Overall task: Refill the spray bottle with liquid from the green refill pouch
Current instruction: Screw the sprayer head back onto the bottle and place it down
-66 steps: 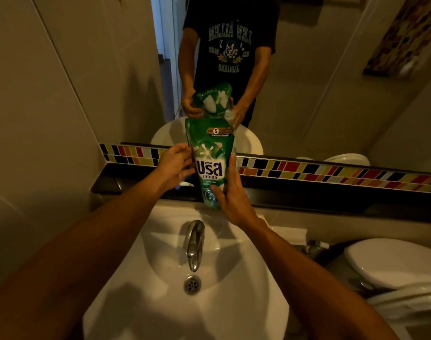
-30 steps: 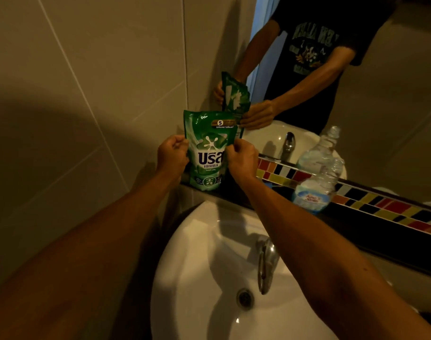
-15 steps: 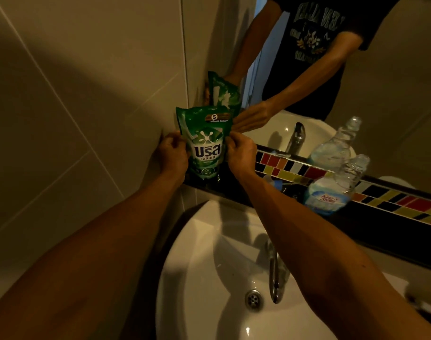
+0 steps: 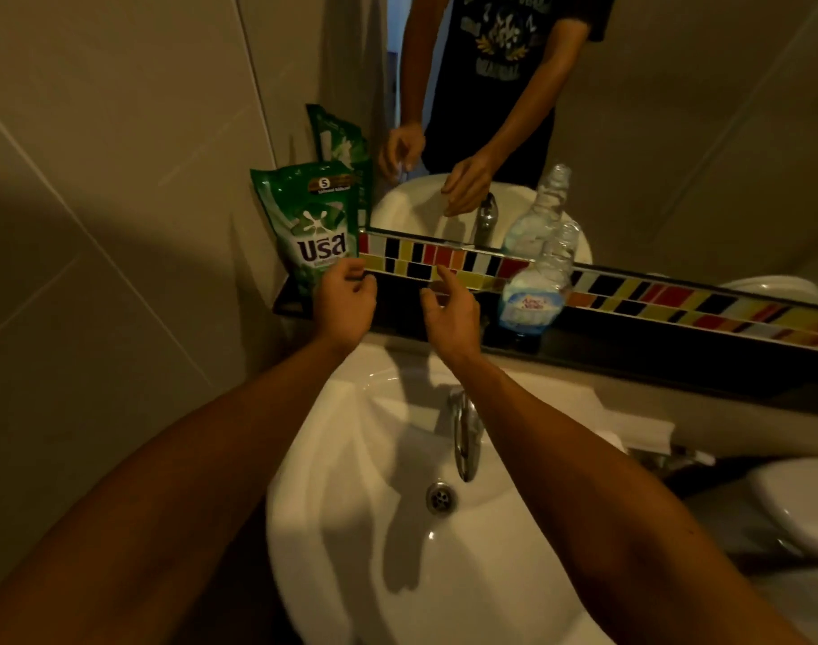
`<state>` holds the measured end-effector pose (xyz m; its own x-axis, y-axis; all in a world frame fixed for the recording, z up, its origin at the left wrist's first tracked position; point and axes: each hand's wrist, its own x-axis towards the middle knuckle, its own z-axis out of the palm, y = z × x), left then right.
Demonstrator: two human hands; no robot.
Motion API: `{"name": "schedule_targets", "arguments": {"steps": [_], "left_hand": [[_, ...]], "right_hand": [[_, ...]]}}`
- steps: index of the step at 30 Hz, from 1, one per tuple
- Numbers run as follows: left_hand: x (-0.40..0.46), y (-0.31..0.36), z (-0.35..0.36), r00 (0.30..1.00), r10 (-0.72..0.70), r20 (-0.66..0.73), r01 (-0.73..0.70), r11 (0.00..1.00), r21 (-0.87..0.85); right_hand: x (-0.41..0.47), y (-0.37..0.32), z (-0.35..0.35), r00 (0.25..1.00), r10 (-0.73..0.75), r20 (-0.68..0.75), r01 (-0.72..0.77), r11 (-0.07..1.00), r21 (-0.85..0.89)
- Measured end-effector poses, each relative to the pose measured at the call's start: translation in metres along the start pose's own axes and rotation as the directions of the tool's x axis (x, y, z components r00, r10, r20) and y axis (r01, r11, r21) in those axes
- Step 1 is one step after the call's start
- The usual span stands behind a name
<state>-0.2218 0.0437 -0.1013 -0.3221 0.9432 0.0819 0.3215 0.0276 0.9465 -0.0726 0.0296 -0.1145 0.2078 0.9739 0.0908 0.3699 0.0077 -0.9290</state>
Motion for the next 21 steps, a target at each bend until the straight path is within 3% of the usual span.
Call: {"name": "schedule_targets", "arguments": {"steps": [4, 9, 15, 21], "left_hand": [[-0.016, 0.009, 0.024, 0.981, 0.046, 0.188, -0.062, 0.995, 0.080], [-0.022, 0.016, 0.053, 0.944, 0.044, 0.326, -0.094, 0.985, 0.141], [-0.017, 0.016, 0.082, 0.933, 0.007, 0.361, -0.083, 0.977, 0.195], [-0.005, 0.006, 0.105, 0.935, -0.041, 0.353, -0.070, 0.952, 0.297]], "right_hand": [[-0.020, 0.011, -0.039, 0.996, 0.026, -0.091, -0.028, 0.999, -0.021], [-0.032, 0.027, -0.084, 0.969, 0.102, -0.227, -0.098, 0.995, 0.030], [-0.019, 0.045, -0.130, 0.954, 0.105, -0.280, -0.085, 0.993, 0.083], [0.013, 0.051, -0.153, 0.973, 0.073, -0.219, -0.075, 0.997, -0.001]]}}
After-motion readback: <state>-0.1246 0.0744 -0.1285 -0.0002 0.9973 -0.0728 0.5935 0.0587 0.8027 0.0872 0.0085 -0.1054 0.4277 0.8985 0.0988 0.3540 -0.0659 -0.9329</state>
